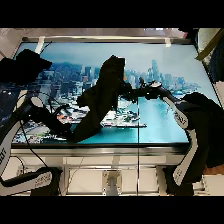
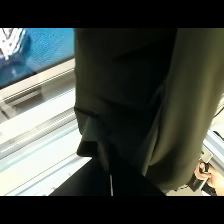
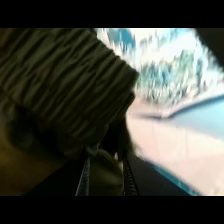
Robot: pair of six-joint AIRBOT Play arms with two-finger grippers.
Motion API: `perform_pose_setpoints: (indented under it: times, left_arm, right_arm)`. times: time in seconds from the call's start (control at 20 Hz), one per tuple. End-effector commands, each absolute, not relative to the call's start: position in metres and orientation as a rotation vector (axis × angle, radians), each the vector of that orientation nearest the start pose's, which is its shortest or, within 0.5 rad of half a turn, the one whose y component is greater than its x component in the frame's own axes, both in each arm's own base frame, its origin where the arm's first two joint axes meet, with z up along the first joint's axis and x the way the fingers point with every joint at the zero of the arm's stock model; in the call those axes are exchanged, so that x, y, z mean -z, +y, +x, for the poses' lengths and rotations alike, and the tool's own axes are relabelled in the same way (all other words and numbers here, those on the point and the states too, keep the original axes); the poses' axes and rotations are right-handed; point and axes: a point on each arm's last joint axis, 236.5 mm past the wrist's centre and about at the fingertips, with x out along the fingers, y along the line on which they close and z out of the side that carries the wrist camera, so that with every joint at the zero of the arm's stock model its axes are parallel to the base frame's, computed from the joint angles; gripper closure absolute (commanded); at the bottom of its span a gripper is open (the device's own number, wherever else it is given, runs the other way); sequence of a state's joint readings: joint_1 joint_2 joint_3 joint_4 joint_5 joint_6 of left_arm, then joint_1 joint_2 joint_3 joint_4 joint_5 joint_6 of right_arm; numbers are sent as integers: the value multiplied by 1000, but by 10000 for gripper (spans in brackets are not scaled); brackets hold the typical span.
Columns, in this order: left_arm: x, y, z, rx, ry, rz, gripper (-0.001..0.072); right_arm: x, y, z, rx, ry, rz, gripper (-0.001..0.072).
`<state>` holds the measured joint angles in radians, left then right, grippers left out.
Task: Fold the clothes and pants, and hang the long-sleeved shirts on hangers.
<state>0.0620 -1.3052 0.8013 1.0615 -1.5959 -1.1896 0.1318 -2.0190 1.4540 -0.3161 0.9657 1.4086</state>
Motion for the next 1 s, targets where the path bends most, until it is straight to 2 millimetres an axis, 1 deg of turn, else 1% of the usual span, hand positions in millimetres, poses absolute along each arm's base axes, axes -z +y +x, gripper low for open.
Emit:
perform_pose_setpoints:
  times: [0.0, 0.1, 0.25, 0.45, 0.6, 0.65, 0.75, 0.85, 0.9, 0.95]
  left_arm:
    - [51, -104, 190, 646, 1901, -346, 695]
    - [51, -104, 190, 646, 1901, -346, 695]
    - [51, -104, 190, 646, 1900, -346, 695]
    - [53, -103, 194, 634, 1881, -344, 695]
    - [53, -103, 195, 634, 1880, -344, 694]
    - [54, -103, 195, 634, 1880, -344, 694]
    - [53, -103, 195, 634, 1880, -344, 694]
    - [54, -103, 195, 634, 1880, -344, 694]
    - [54, -103, 195, 634, 1880, -344, 695]
    - [54, -103, 195, 634, 1880, -344, 695]
  right_arm:
    - [104, 248, 514, -398, 1290, 1154, 487]
    - [105, 248, 512, -402, 1298, 1144, 483]
    - [101, 249, 506, -429, 1325, 1148, 485]
    - [104, 242, 515, -397, 1292, 1150, 485]
    - [101, 251, 501, -444, 1343, 1142, 486]
    - [101, 251, 498, -453, 1355, 1137, 486]
    - [102, 241, 503, -436, 1342, 1142, 486]
    - [101, 223, 512, -411, 1317, 1163, 487]
    - [99, 215, 515, -401, 1305, 1174, 509]
    - [98, 209, 518, -395, 1296, 1178, 610]
